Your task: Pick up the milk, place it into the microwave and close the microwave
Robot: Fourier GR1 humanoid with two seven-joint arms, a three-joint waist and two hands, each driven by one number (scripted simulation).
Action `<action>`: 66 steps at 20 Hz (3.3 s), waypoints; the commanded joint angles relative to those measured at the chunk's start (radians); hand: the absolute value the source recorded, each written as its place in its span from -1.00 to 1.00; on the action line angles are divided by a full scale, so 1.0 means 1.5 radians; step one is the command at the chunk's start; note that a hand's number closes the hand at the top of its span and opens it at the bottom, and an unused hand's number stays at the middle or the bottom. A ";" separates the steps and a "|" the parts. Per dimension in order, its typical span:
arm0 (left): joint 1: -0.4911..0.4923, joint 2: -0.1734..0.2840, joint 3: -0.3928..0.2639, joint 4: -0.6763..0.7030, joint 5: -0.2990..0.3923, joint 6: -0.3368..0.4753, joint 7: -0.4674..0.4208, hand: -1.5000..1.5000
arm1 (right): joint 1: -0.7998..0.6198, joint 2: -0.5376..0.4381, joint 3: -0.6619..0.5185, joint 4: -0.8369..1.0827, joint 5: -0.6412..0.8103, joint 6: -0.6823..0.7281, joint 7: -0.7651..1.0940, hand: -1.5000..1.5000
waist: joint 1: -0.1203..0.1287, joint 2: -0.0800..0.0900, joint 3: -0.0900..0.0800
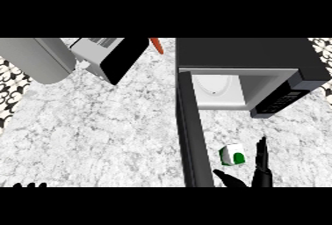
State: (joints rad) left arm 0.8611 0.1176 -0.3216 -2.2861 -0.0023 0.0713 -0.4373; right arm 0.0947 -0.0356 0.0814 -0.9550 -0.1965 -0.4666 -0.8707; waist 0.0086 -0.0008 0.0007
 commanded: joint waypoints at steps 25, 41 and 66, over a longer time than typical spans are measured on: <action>0.019 0.034 0.034 -0.006 0.059 -0.011 -0.019 -1.00 | -0.106 0.023 -0.071 0.142 -0.120 0.222 -0.153 1.00 | 0.003 -0.001 0.000; 0.020 0.023 0.017 0.026 0.040 -0.005 -0.044 -1.00 | -0.151 -0.186 0.005 0.030 -0.103 0.573 0.034 1.00 | -0.007 -0.004 -0.001; 0.107 0.051 0.121 0.022 0.144 -0.095 -0.119 -1.00 | -0.007 -0.071 0.104 -0.511 -0.042 0.276 0.389 1.00 | 0.003 -0.001 0.000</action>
State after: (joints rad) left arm 0.9891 0.1917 -0.1582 -2.2455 0.1974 -0.0440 -0.5942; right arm 0.1385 -0.1751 0.2259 -1.7203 -0.3027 -0.0034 -0.3211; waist 0.0079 -0.0029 -0.0006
